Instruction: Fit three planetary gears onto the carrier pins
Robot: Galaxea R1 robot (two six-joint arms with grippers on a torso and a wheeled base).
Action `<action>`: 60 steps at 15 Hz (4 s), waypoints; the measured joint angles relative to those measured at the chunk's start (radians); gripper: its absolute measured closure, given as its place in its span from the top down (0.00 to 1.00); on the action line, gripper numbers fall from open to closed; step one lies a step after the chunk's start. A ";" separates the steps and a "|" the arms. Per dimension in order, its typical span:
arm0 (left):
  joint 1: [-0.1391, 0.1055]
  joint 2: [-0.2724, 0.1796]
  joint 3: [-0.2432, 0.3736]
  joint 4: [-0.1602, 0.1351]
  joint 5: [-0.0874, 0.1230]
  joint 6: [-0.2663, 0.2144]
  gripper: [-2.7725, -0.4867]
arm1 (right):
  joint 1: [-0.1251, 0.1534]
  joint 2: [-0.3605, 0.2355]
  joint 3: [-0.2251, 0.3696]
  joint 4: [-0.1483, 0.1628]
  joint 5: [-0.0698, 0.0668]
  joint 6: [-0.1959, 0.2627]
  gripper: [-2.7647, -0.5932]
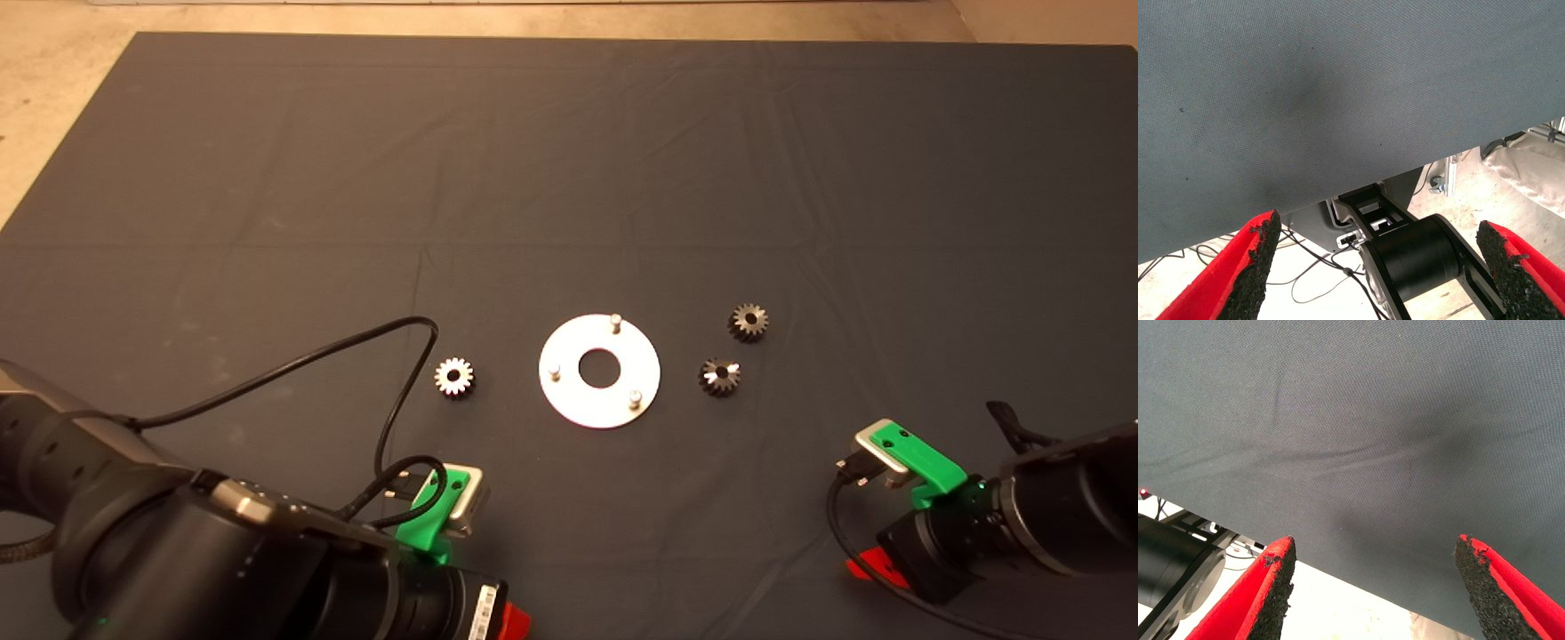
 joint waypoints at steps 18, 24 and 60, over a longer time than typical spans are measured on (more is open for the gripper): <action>0.000 0.069 0.000 0.008 0.000 0.000 0.70 | 0.101 0.071 -0.002 0.014 0.001 0.004 0.54; 0.000 0.080 0.000 0.015 0.000 0.000 0.70 | 0.146 0.174 -0.094 0.019 0.000 0.012 0.54; 0.000 0.071 0.000 0.030 0.001 0.000 0.70 | 0.172 0.413 -0.476 0.022 0.001 -0.128 0.54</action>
